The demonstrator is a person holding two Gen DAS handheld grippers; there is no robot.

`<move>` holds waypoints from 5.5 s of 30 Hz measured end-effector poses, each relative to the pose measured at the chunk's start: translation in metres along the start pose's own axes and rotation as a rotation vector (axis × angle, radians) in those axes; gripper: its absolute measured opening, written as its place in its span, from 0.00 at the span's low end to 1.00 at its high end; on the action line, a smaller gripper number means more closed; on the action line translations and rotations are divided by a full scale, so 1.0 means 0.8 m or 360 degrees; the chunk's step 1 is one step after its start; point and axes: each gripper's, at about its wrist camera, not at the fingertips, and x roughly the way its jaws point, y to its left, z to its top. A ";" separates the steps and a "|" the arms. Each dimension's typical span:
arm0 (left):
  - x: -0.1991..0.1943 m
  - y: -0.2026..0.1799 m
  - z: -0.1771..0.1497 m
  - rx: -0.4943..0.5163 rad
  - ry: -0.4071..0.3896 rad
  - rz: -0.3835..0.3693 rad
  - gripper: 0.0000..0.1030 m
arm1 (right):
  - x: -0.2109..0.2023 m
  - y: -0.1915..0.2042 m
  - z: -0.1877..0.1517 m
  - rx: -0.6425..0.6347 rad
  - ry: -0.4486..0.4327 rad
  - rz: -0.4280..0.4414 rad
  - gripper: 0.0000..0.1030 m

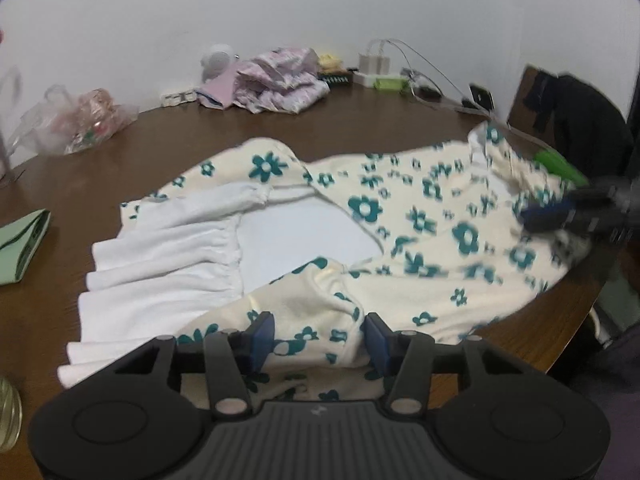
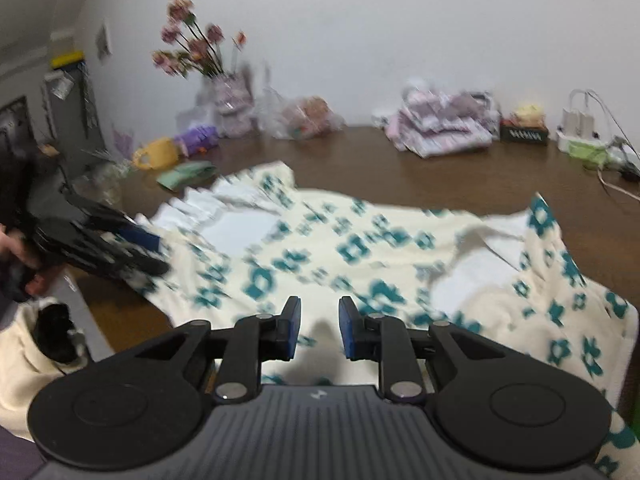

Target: Fold clothes

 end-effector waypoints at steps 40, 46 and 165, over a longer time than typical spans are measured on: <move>0.031 0.031 0.114 -0.0019 -0.0216 -0.0136 0.03 | 0.001 -0.080 0.083 0.0120 -0.0127 -0.0594 0.02; -0.006 0.003 0.023 0.0016 -0.0017 -0.0105 0.20 | -0.049 -0.049 0.024 -0.0100 0.0115 -0.0394 0.13; 0.128 -0.077 0.235 0.0300 0.0213 -0.0172 0.64 | -0.021 -0.092 0.014 0.0464 -0.0151 -0.0819 0.34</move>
